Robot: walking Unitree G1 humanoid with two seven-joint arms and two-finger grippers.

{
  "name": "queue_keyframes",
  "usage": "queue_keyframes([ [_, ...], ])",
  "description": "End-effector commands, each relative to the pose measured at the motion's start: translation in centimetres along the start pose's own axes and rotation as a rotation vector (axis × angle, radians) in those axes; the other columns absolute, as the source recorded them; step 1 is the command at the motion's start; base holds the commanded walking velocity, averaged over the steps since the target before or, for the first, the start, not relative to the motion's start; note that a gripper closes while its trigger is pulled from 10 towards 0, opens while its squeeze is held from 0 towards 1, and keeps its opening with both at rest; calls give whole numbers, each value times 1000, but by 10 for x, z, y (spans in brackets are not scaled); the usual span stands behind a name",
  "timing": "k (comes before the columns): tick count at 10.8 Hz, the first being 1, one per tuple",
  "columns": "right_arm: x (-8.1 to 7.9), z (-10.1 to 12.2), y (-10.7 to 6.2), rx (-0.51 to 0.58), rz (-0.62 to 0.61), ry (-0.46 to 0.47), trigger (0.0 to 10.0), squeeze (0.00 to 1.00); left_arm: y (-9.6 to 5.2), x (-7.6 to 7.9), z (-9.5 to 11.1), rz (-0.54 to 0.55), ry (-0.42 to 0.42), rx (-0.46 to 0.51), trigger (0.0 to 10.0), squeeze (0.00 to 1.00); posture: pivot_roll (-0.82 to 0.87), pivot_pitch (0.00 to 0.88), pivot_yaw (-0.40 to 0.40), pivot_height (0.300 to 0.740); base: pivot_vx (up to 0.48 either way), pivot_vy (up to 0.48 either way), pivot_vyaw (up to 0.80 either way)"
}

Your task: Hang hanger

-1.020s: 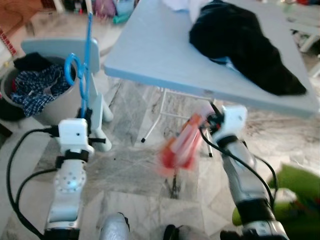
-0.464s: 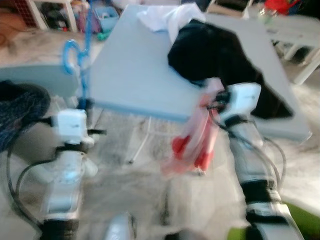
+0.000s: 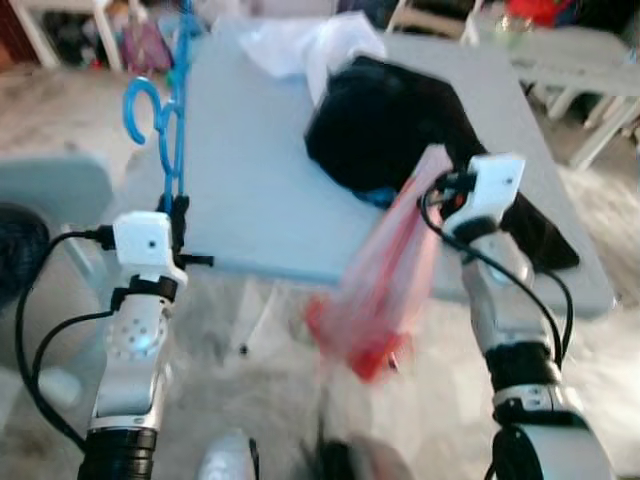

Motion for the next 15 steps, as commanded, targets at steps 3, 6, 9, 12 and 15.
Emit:
queue_keyframes([
  [3,-23,75,66,184,138,-22,10000,0,4,0,4,-3,5,9,10000,0,113,115,-77,740,264,402,0],
  [6,-4,217,120,424,35,-44,10000,0,-1,5,2,11,3,19,10000,0,141,113,-102,740,87,134,0],
  [9,48,273,112,556,-188,-2,10000,0,-10,14,-2,0,-4,3,10000,0,162,122,-117,740,0,0,0],
  [12,32,139,112,181,-136,-129,10000,0,-9,22,-4,-16,-7,-2,10000,0,157,129,-113,740,0,0,0],
  [15,58,9,68,-328,-58,-256,10000,1000,-13,24,-7,-40,2,-20,10000,0,146,141,-95,740,0,0,0],
])
Point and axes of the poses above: a point about 5 cm out from each wrist's last joint towards the gripper, its own y axis pointing out of the wrist towards the gripper, its own z axis along the axis of the wrist's last joint, x = y × z, the point moved 5 cm from there along y, pointing out of the wrist towards the gripper, and after that the axes turned 8 degrees about -y, right-handed, at the moved point
